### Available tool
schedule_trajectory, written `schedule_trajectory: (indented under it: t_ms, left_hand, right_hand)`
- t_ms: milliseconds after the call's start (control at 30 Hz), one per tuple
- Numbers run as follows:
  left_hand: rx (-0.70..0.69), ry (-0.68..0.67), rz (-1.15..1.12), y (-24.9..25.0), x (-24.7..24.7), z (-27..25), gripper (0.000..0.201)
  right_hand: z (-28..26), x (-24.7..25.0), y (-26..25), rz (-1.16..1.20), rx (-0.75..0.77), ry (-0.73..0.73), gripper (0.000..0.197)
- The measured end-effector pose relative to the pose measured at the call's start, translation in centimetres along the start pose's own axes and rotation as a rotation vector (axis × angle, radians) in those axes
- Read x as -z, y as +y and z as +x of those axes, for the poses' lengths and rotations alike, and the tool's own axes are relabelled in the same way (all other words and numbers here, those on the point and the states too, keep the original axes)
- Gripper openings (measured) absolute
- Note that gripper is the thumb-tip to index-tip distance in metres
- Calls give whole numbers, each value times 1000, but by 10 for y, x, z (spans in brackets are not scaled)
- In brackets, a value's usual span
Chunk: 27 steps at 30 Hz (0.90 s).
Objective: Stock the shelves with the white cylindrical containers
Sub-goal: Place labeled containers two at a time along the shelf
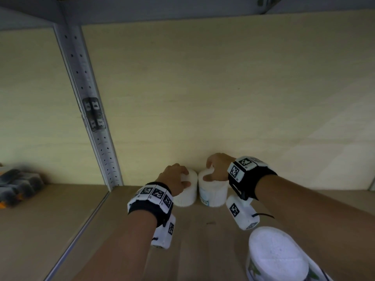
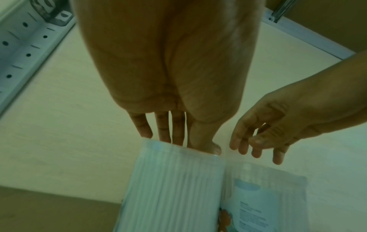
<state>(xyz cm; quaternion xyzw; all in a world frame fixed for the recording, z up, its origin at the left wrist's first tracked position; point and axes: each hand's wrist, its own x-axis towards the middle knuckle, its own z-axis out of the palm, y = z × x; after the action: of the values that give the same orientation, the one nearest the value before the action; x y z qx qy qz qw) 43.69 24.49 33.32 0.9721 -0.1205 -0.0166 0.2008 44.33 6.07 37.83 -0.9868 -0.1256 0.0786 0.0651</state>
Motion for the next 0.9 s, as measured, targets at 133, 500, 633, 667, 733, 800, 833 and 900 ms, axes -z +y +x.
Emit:
schedule_trajectory:
  t_ms: [133, 500, 633, 667, 733, 800, 833, 900]
  left_hand:
    - [-14, 3, 9, -1, -1, 0, 41]
    - [-1, 5, 7, 1, -1, -2, 41]
    - [1, -5, 9, 2, -1, -3, 40]
    - [3, -5, 5, 2, -1, -3, 40]
    - [3, -4, 0, 2, 0, -3, 41]
    - [1, -3, 4, 2, 0, -3, 41]
    - [1, -3, 4, 3, 1, -3, 41]
    - [4, -3, -2, 3, 0, -3, 41]
  right_hand:
    - [1, -11, 5, -169, -62, -68, 74]
    - [-1, -2, 2, -132, 14, -167, 60]
    - [0, 0, 1, -44, 34, -213, 57]
    - [1, -1, 2, -8, 39, -190, 56]
    - [1, 0, -1, 57, 27, -101, 54]
    - [2, 2, -4, 61, -20, -8, 43]
    - [4, 2, -4, 51, -38, 21, 33]
    - [7, 0, -3, 1, -67, -2, 32]
